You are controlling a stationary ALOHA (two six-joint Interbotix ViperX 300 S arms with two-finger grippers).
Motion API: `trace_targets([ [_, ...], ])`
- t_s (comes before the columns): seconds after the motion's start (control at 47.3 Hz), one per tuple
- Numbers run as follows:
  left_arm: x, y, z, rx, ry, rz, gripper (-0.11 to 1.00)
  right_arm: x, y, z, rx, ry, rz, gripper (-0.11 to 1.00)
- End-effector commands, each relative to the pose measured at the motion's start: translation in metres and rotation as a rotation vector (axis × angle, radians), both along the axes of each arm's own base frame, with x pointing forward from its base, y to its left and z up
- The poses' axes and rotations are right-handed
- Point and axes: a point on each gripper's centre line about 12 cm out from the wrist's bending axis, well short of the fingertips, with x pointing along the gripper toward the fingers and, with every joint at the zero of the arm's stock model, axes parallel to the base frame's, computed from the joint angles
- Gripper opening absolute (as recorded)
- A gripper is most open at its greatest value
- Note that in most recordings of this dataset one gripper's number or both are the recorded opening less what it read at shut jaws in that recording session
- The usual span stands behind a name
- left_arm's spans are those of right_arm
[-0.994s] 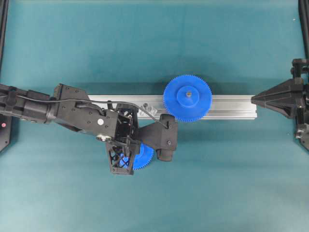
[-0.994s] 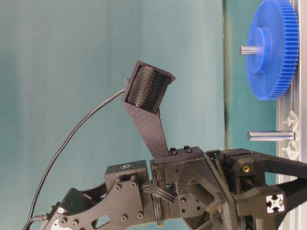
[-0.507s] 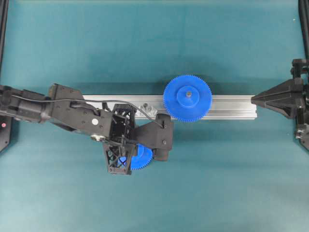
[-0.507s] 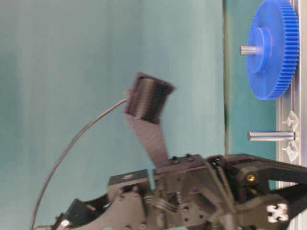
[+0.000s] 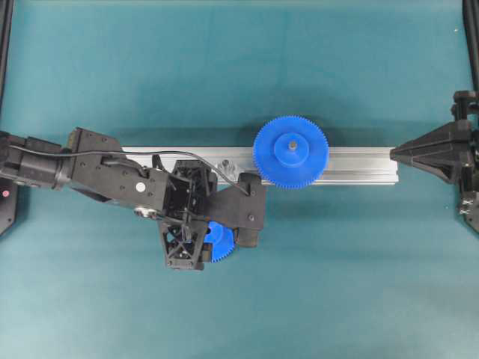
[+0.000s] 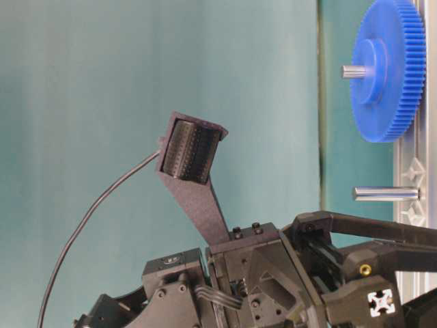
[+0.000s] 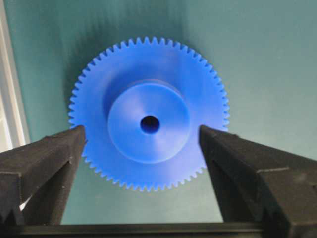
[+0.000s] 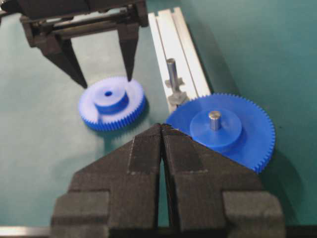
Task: Find the location of the shaft and insert the small gear.
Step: 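Lower the left gripper and close it on the gear hub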
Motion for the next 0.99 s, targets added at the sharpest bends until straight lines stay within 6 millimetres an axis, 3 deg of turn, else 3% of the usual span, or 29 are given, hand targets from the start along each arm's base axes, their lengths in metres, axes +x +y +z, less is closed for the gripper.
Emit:
trace_targets([
  [0.0,0.003,-0.002,0.015,-0.005,-0.047,-0.006,0.93,0.001,-0.001,0.003,0.01,-0.008,-0.006,0.01],
  [0.973,0.008,-0.003,-0.002,-0.003,-0.02,-0.005,0.93,0.0,-0.001,0.0,0.012,-0.002,-0.006,0.01],
])
